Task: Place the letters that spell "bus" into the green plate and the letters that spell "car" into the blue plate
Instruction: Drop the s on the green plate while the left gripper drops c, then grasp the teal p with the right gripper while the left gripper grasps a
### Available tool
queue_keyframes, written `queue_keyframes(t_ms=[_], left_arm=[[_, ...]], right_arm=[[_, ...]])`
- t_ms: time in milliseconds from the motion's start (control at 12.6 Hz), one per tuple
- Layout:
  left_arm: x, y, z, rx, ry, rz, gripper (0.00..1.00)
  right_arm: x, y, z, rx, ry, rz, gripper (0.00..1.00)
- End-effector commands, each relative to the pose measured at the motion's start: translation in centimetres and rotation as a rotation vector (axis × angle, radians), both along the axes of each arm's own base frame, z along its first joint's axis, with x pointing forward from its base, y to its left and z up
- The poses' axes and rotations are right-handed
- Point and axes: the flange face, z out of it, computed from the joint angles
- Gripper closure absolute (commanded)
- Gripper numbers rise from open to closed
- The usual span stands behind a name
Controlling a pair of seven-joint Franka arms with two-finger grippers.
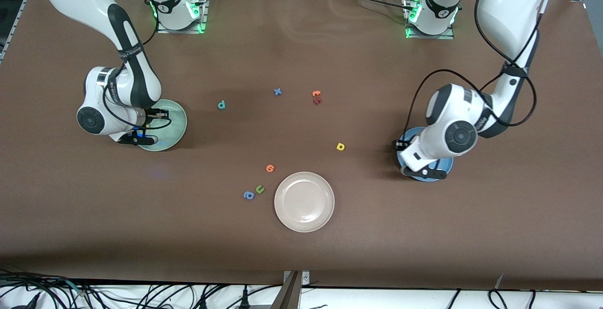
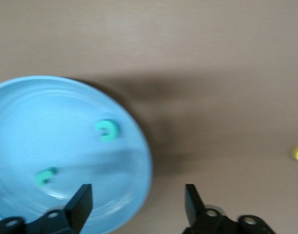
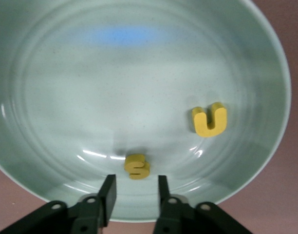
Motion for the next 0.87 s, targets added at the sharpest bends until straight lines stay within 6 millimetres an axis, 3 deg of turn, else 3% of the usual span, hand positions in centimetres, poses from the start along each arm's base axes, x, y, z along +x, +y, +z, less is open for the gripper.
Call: queue_keyframes(t_ms=[0, 159, 317, 397, 555, 793], left_arm=[[-1.3, -7.0, 1.4, 0.01, -0.036, 0.002, 0.0], [-1.4, -11.9, 0.8, -0.007, -0.055, -0.073, 0.0], [-2.5, -16.9, -1.2, -0.051, -0.103, -0.133, 0.0], [-2.7, -18.1, -2.3, -0.074, -0.14, -0.139, 0.0], [-2.1, -17.1, -2.7, -0.045, -0.171, -0.196, 0.01], [-2.0, -16.9, -3.2, -0.03, -0.18, -0.252, 0.02]], right_arm=[[0.2, 1.5, 2.6, -0.008, -0.014, -0.052, 0.05], [-0.2, 6.4, 4.1, -0.03, -0.019, -0.115, 0.05], [-0.9, 10.8, 4.5, -0.063, -0.018, -0.182, 0.05], [-1.4, 12.9, 4.6, -0.077, -0.019, -0.204, 0.05], [-2.7, 16.5, 4.1, -0.091, -0.027, -0.224, 0.07], [-4.7, 19.7, 2.6, -0.106, -0.042, -0.252, 0.07]])
